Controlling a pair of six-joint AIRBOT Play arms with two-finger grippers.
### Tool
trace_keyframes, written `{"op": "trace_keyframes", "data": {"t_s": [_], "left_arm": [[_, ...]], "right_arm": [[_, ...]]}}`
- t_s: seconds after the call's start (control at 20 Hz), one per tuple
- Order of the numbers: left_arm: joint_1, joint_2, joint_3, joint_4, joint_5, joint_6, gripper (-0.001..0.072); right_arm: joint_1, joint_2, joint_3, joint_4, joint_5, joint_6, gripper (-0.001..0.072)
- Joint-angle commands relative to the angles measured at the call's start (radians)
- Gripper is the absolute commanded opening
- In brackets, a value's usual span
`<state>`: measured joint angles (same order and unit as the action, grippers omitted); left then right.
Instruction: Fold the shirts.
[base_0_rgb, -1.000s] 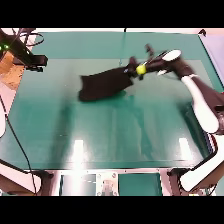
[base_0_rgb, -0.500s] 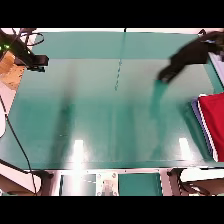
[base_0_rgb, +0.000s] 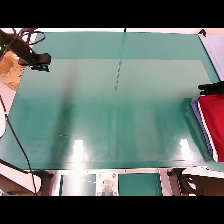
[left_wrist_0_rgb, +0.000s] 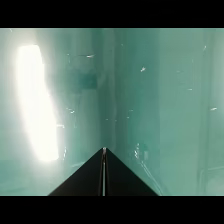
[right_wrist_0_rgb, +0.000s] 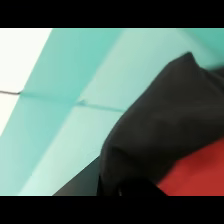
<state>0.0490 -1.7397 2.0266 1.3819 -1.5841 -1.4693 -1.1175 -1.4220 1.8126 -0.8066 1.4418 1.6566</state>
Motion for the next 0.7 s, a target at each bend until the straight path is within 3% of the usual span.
{"op": "trace_keyframes", "data": {"t_s": [0.0, 0.25, 0.65], "left_arm": [[0.0, 0.0, 0.0, -0.012, -0.006, 0.0, 0.0021], [0.0, 0.0, 0.0, -0.018, 0.001, 0.001, 0.0022], [0.0, 0.0, 0.0, -0.05, 0.002, 0.001, 0.0022]], "right_arm": [[-0.06, 0.038, 0.0, -0.154, 0.11, 0.031, 0.0019], [-0.06, 0.068, 0.0, -0.236, 0.277, 0.08, 0.002], [-0.06, 0.14, -0.167, -0.601, 0.391, 0.116, 0.002]]}}
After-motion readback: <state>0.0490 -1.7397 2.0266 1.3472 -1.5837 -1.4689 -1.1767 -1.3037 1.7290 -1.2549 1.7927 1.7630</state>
